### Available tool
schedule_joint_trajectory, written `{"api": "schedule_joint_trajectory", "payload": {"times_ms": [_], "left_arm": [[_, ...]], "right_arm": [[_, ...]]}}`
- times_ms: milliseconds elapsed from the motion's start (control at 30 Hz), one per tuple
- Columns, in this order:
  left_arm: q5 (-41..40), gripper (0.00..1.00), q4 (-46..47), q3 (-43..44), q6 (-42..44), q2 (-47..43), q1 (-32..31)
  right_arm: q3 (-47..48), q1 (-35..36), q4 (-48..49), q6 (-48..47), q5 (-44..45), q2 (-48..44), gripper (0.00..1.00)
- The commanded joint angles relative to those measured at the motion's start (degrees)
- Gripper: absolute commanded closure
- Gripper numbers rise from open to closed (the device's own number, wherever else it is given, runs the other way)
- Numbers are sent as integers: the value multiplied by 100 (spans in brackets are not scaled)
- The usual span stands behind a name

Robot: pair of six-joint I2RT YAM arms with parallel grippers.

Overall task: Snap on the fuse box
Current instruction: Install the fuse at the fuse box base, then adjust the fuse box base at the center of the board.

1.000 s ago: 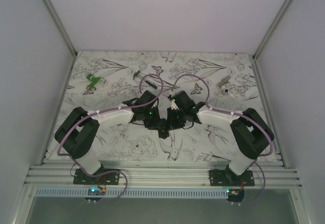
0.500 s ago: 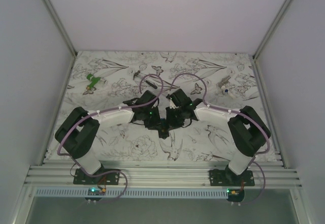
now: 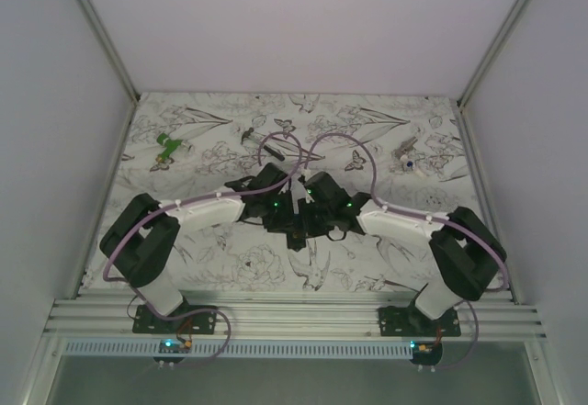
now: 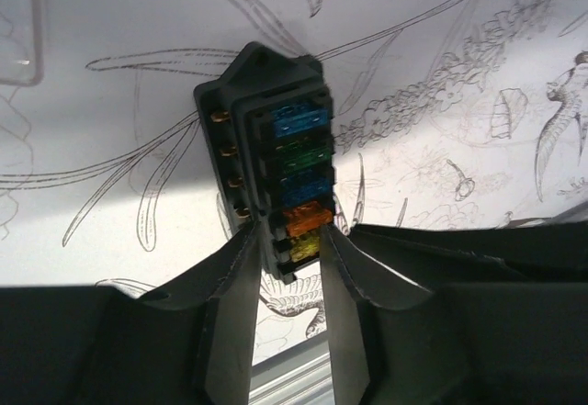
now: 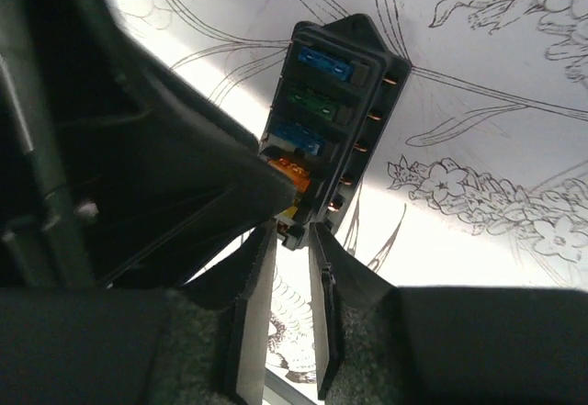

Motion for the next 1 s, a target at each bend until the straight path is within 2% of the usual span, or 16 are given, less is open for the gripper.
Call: {"api": "schedule_joint_trajectory", "payload": {"times_ms": [0, 133, 400, 533, 600, 733, 867, 967], "left_arm": [[118, 64, -148, 363, 346, 68, 17], [-23, 57, -585, 567, 532, 23, 14], [-747, 38, -830, 272, 559, -431, -7], [-889, 30, -842, 298, 706, -454, -153], [-1014, 22, -861, 311, 741, -506, -257], [-988, 14, -939, 507, 691, -369, -287], [-933, 8, -1016, 907, 727, 59, -234], [-826, 8, -1023, 1125, 733, 407, -102]], "right_arm": [[44, 85, 358, -58, 484, -660, 69], [32, 84, 204, -127, 724, -1091, 55], [-14, -65, -176, -370, 1186, -1510, 31], [-316, -62, -154, -354, 1443, -1716, 20], [-461, -74, -125, -354, 1492, -1825, 15], [-744, -81, -77, -427, 1669, -2133, 0], [-847, -147, -100, -574, 1932, -2309, 0], [-864, -193, -105, -669, 2133, -2337, 0]]}}
